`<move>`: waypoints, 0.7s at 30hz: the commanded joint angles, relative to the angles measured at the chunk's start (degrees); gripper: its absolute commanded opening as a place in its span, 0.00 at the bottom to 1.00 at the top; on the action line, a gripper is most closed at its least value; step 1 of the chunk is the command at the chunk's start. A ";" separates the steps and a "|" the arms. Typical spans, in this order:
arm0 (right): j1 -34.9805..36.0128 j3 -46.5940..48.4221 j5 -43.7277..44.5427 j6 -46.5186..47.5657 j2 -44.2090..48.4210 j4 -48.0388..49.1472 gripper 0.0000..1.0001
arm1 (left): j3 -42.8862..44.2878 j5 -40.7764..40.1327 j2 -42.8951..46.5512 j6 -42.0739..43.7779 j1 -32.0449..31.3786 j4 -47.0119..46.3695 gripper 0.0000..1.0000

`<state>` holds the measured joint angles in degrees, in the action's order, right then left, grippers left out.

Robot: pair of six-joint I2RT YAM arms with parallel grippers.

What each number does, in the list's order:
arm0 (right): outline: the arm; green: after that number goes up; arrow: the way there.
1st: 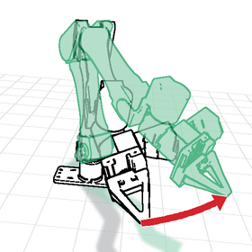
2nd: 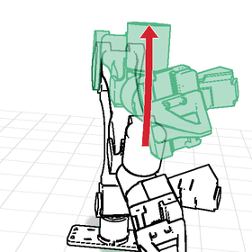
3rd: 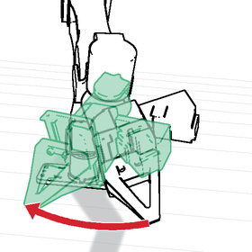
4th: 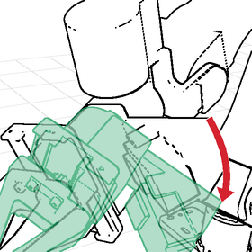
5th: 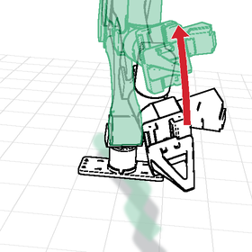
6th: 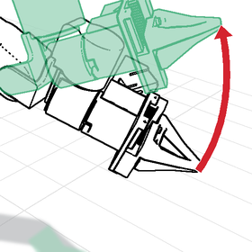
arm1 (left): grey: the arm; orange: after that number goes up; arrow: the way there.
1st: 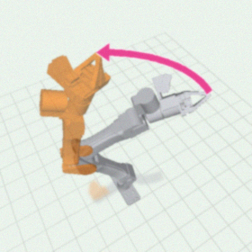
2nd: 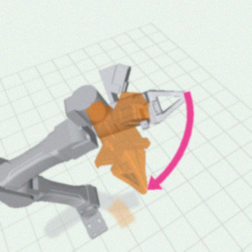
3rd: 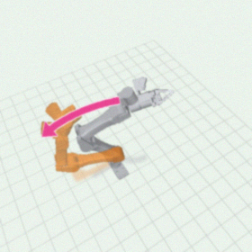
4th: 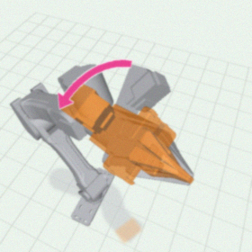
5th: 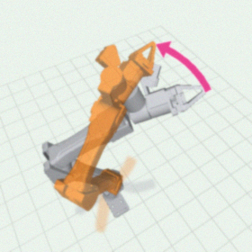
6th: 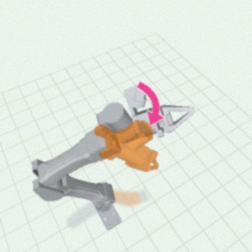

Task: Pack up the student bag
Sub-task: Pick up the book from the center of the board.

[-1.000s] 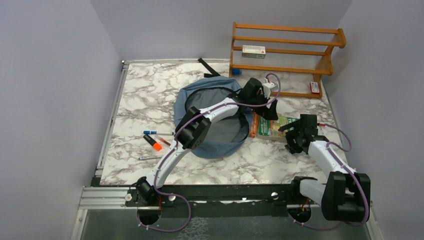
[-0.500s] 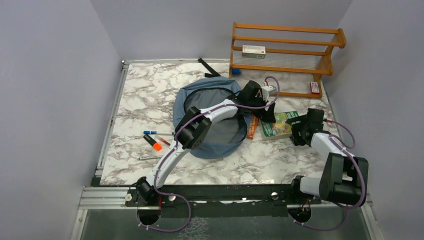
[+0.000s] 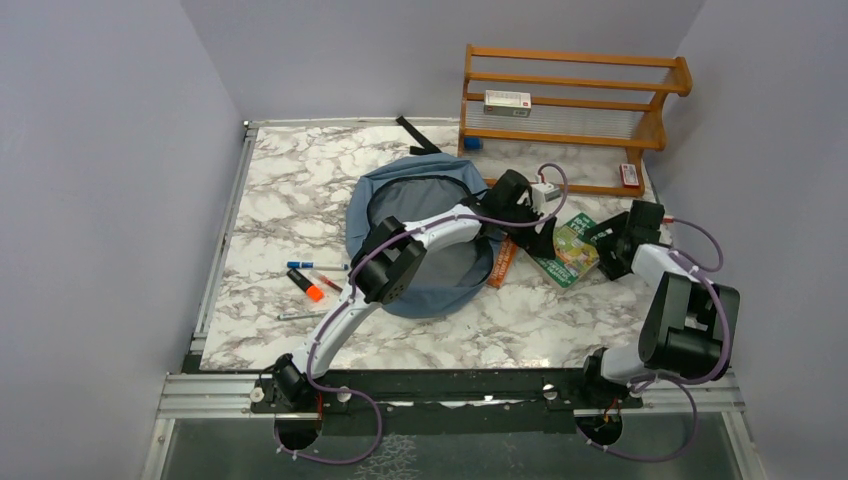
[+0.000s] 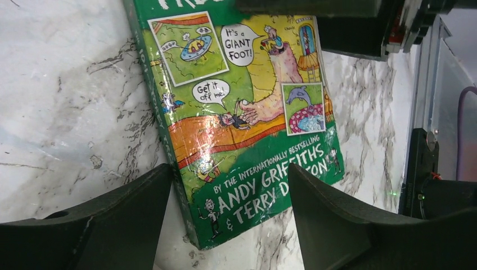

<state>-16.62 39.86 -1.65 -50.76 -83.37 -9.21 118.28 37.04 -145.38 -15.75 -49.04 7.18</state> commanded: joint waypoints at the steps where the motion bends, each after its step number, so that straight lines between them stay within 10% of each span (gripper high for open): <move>1: 0.19 -3.83 -2.19 3.18 4.01 -5.41 0.85 | -0.48 3.23 1.55 -0.98 -2.08 3.69 0.76; 21: 0.19 -11.47 -3.25 1.42 13.43 -10.86 0.85 | 2.13 -5.81 1.39 0.08 -1.14 6.51 0.79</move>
<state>-16.58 30.61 -3.75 -48.16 -69.41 -17.69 119.59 33.69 -145.36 -15.86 -49.89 9.76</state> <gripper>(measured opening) 0.853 0.787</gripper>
